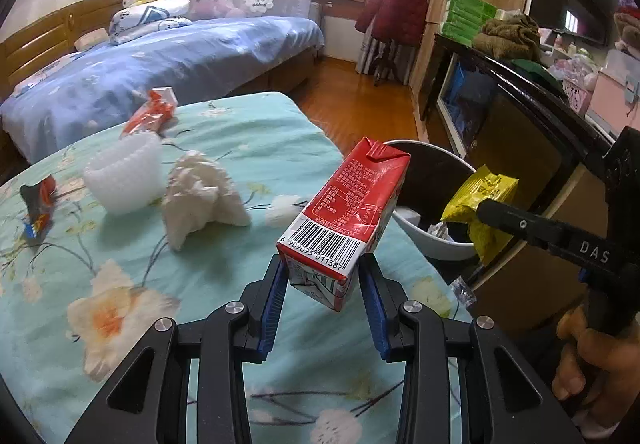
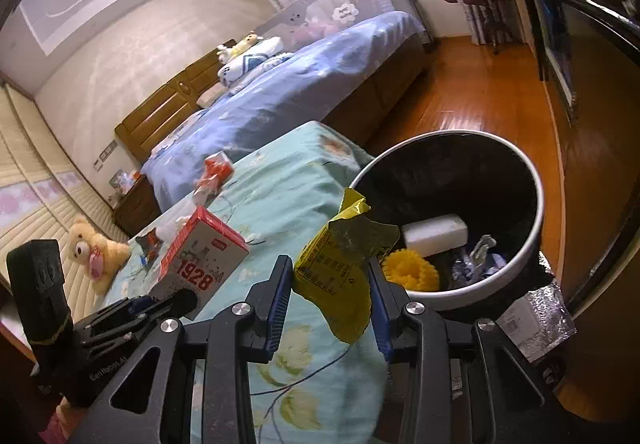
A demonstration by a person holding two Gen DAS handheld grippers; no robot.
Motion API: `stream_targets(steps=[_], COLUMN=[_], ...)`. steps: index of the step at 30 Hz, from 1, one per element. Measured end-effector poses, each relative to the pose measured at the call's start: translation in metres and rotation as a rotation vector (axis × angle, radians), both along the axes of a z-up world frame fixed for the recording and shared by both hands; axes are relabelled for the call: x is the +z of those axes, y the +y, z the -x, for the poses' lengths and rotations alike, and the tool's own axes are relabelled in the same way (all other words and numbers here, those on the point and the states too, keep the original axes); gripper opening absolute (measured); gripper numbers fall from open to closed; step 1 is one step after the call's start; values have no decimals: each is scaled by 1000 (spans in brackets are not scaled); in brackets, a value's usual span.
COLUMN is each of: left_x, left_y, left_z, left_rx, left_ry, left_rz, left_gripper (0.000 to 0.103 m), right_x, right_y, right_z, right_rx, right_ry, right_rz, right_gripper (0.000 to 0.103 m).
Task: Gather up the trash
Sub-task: 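Carry the milk carton and yellow bag with both tools over the bin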
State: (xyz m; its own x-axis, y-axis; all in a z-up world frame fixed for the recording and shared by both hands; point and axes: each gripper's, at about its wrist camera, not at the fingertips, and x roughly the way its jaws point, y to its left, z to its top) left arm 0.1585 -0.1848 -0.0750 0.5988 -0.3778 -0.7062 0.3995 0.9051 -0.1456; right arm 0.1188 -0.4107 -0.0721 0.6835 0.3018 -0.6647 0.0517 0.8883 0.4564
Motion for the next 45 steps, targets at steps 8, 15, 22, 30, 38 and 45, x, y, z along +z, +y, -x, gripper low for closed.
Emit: stream_targets(steps=[8, 15, 22, 30, 38, 45], left_x=[1, 2, 2, 1, -2, -8], left_y=[-24, -42, -58, -77, -96, -110], left_z=[-11, -18, -26, -41, -59, -71], left_rx=[-20, -37, -53, -64, -82, -89], left_ry=[-3, -9, -8, -10, -5, 15], left_rz=[-15, -31, -44, -61, -77, -89], left_gripper=[36, 36, 36, 36, 36, 36], right_x=[1, 0, -4, -9, -17, -21], right_y=[-16, -27, -40, -52, -68, -75], right_z=[-5, -11, -20, -35, -45, -49], right_rx=[-28, -45, -65, -68, -86, -95], right_ry=[2, 10, 29, 51, 75, 92], right_rz=[16, 28, 35, 50, 44, 48], right_gripper=[37, 37, 37, 38, 39, 40])
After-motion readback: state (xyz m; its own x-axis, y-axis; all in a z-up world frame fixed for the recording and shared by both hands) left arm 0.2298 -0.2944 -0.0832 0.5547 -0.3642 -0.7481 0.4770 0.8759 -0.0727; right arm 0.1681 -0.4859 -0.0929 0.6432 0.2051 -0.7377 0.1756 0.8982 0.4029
